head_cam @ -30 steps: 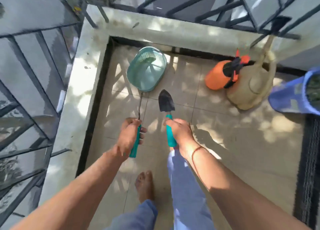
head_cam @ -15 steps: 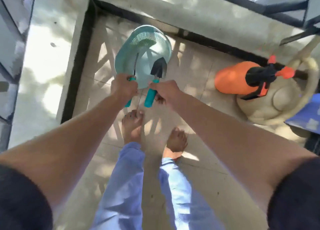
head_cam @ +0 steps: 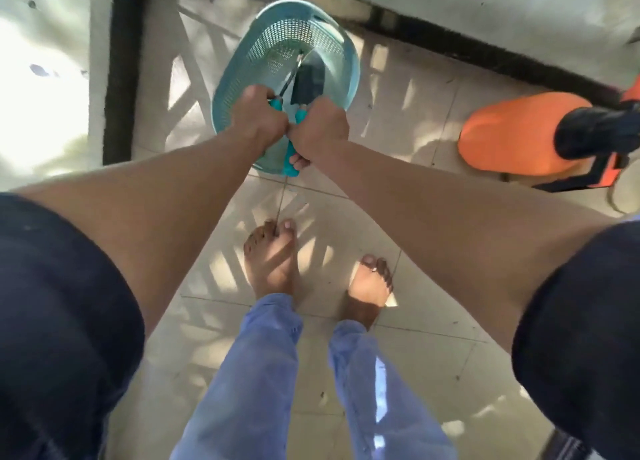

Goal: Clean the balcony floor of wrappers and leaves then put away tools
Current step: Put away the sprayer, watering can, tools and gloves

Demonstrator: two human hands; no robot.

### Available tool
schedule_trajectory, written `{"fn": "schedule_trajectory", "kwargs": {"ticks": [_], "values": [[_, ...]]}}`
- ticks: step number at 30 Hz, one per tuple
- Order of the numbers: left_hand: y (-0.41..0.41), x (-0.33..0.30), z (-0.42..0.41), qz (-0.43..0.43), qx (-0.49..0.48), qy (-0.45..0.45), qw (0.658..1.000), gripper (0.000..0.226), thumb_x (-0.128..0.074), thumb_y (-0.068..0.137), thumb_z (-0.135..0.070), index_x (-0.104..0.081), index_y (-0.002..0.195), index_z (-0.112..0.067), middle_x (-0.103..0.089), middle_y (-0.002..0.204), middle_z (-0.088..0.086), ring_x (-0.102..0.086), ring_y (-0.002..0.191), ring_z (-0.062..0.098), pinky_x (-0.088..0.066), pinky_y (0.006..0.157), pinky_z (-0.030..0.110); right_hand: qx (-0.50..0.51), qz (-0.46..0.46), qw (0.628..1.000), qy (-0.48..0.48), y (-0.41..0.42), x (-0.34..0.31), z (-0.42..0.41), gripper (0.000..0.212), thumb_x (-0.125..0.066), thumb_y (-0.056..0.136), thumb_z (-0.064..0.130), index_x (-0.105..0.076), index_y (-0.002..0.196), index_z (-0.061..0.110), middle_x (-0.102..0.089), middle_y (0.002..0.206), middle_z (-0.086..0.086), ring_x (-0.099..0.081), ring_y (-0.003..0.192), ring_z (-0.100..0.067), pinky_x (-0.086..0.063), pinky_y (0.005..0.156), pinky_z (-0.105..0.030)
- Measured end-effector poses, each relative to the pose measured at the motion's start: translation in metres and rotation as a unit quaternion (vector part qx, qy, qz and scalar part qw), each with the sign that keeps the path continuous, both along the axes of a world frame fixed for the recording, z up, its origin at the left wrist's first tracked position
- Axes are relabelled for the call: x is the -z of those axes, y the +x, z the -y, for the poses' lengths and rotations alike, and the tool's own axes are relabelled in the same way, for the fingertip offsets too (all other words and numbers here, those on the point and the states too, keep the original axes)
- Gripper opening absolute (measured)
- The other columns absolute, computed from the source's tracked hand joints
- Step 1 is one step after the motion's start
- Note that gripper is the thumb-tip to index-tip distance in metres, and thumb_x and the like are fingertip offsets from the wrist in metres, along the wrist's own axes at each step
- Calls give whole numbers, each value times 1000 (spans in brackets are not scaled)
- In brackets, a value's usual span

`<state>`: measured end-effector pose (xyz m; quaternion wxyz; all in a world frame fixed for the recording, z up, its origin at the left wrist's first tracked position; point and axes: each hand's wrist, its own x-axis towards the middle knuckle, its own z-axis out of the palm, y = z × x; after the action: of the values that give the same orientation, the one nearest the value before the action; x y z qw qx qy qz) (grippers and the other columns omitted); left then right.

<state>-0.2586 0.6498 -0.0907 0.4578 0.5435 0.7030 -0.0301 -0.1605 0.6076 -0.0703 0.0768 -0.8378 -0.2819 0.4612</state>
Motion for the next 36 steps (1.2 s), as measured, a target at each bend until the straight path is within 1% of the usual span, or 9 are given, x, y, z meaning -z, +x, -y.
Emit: {"fn": "schedule_trajectory", "kwargs": {"ticks": [4, 8, 15, 20, 23, 26, 29, 33, 36], "values": [[0, 8, -3, 42, -12, -18, 999, 28, -62, 87, 0, -69, 108, -17, -66, 118, 5, -62, 119, 25, -49, 106, 36, 64, -22, 997, -43, -8, 11, -11, 22, -68, 97, 17, -47, 91, 10, -67, 84, -13, -69, 48, -20, -56, 43, -30], [-4, 12, -7, 63, -34, -44, 996, 52, -61, 88, 5, -60, 136, -14, -63, 133, 1, -57, 124, 16, -45, 110, 29, 101, -49, 992, -58, -15, 17, -16, 27, -65, 99, 14, -42, 84, 11, -70, 85, -22, -70, 45, -25, -59, 43, -34], [-9, -12, 4, 85, -38, -59, 994, 51, -59, 94, -1, -59, 142, -17, -58, 145, -1, -53, 131, 17, -44, 111, 35, 55, 9, 998, 1, -14, -3, -9, 29, -72, 92, 23, -45, 83, 18, -65, 97, -12, -73, 70, -30, -63, 57, -41], [-12, -75, 32, 96, -37, -16, 995, 53, -53, 84, -6, -66, 133, -24, -64, 134, -10, -57, 121, 9, -47, 101, 28, 30, 7, 999, 18, -1, -67, 21, 14, -64, 89, 24, -66, 99, 14, -65, 95, -2, -66, 84, -23, -49, 69, -29], [-13, -116, 53, 96, -16, -13, 995, 46, -53, 85, -8, -69, 123, -29, -67, 121, -14, -61, 111, 5, -46, 91, 19, 63, -23, 997, 25, 8, -116, 49, 12, -61, 88, 24, -68, 97, 21, -64, 96, 3, -65, 90, -24, -56, 80, -34], [-9, -160, 78, 98, -5, -30, 995, 40, -53, 79, -18, -71, 109, -37, -72, 111, -15, -66, 106, 8, -52, 96, 29, 79, -46, 995, 32, 19, -163, 76, 11, -59, 86, 25, -68, 89, 21, -73, 90, -3, -70, 86, -31, -60, 79, -44], [0, -214, 116, 121, -2, -48, 991, 30, -55, 87, -15, -71, 102, -36, -74, 98, -11, -69, 86, 9, -54, 75, 24, 83, -70, 993, 42, 32, -210, 111, 13, -58, 83, 29, -69, 87, 26, -73, 88, 1, -71, 85, -25, -59, 76, -37], [15, -288, 163, 164, 33, -80, 983, 29, -55, 79, -20, -74, 100, -25, -75, 86, -13, -70, 86, 14, -57, 88, 42, 87, -84, 991, 64, 44, -264, 166, 43, -51, 63, 48, -73, 92, 25, -74, 90, 4, -69, 89, -19, -56, 80, -33], [24, -321, 188, 156, 72, -85, 981, 35, -49, 71, -25, -72, 97, -27, -76, 85, -10, -68, 80, 15, -56, 87, 44, 130, -72, 984, 94, 53, -287, 208, 41, -49, 67, 46, -71, 95, 25, -74, 90, 8, -69, 90, -15, -56, 82, -34]]}}
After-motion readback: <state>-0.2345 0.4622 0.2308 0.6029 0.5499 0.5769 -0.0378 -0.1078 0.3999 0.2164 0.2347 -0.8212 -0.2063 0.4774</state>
